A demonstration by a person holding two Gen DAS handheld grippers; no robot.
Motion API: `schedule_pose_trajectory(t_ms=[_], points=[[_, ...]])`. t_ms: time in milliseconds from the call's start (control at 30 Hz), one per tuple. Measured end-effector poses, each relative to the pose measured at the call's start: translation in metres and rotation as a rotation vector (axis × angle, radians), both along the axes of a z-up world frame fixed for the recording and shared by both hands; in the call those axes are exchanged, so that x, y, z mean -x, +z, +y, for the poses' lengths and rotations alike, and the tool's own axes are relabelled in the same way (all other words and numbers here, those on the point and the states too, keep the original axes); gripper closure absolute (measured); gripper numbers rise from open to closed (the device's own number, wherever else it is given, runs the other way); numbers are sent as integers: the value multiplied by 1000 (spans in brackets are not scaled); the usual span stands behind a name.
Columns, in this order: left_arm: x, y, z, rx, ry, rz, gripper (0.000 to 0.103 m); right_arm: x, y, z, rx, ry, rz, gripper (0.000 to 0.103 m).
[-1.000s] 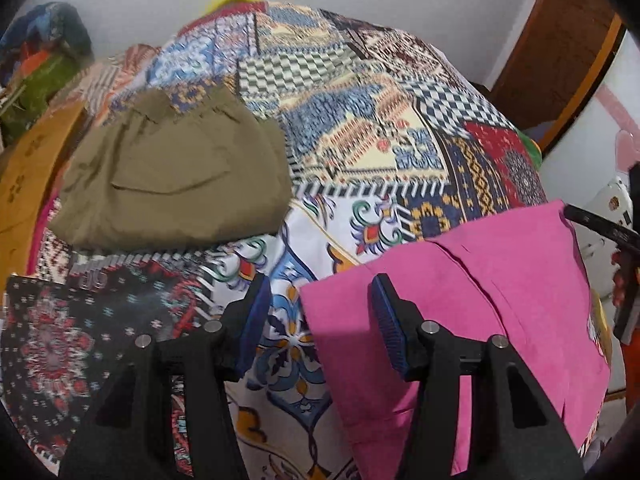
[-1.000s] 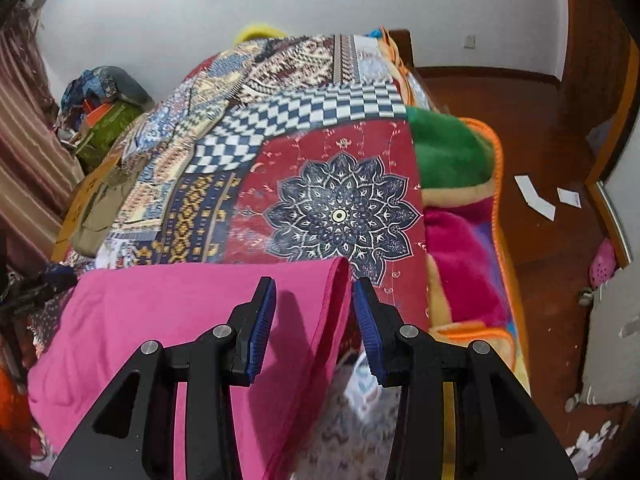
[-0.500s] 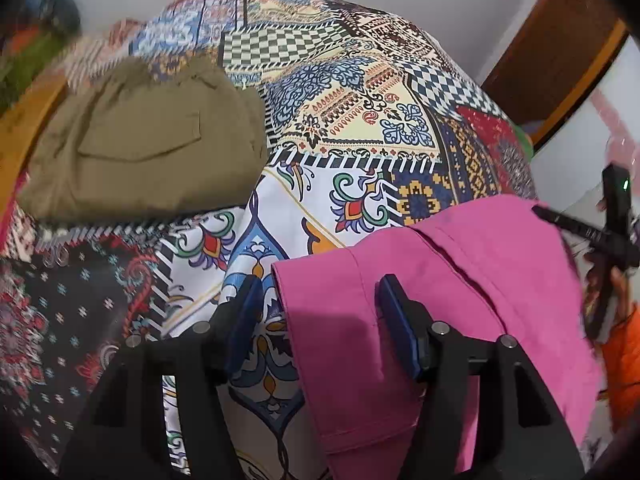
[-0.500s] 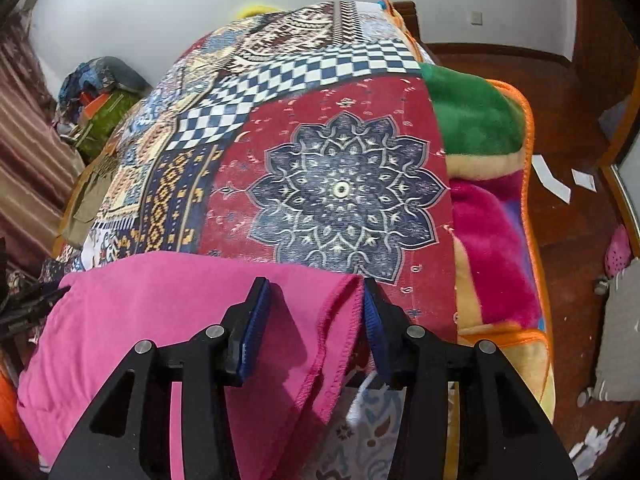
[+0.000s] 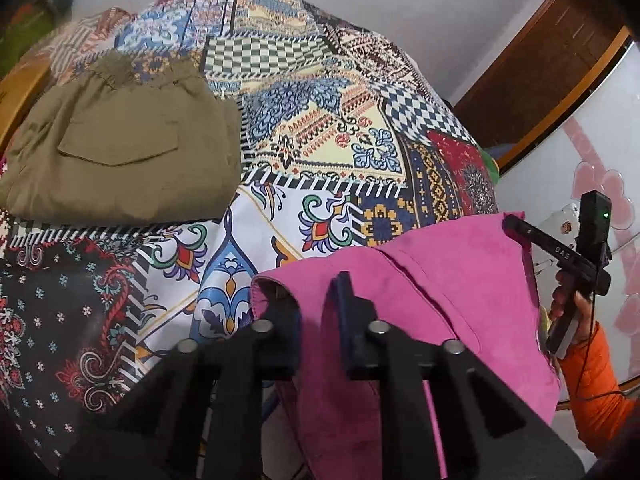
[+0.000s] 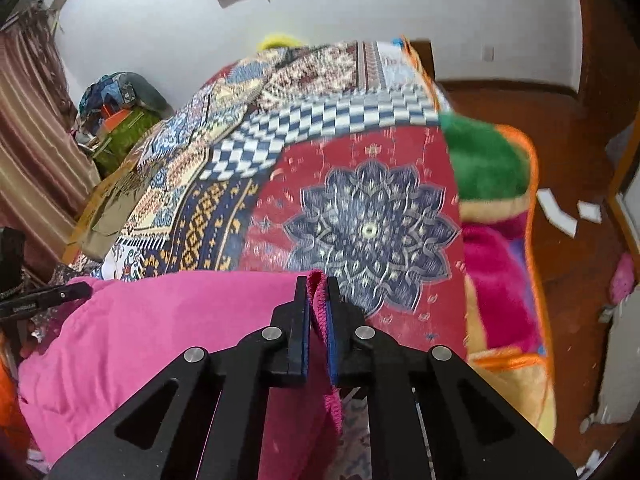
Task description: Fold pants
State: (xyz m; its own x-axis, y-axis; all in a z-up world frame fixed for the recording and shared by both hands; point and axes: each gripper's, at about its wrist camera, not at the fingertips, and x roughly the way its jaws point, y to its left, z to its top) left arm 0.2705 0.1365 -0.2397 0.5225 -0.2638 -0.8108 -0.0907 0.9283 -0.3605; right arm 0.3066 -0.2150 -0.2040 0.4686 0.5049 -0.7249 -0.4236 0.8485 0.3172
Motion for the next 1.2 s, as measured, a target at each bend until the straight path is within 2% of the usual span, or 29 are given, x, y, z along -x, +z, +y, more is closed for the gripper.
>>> schedule_pose_trajectory(t_ms=[233, 333, 500, 600, 700, 800, 867, 1033, 1200], points=[[20, 21, -13, -135, 13, -87, 98, 5, 15, 3, -27, -17, -61, 99], [29, 27, -14, -172, 25, -109, 98, 4, 15, 6, 6, -36, -82, 99], [30, 20, -11, -185, 19, -67, 97, -7, 6, 8, 82, -63, -53, 99], [30, 21, -11, -206, 29, -46, 93, -8, 4, 2, 65, -72, 7, 98], [34, 29, -7, -225, 46, -48, 86, 1, 13, -1, 104, -79, -21, 92], [42, 42, -1, -252, 85, -58, 73, 13, 28, -1, 129, -55, -54, 84], [53, 53, 5, -231, 111, -64, 60, 26, 41, -1, 127, -38, -74, 79], [88, 78, 1, -239, 147, -84, 38, 60, 70, 2, 81, -4, -130, 64], [127, 93, -14, -249, 144, -89, 20, 101, 94, 13, 65, 54, -177, 64]])
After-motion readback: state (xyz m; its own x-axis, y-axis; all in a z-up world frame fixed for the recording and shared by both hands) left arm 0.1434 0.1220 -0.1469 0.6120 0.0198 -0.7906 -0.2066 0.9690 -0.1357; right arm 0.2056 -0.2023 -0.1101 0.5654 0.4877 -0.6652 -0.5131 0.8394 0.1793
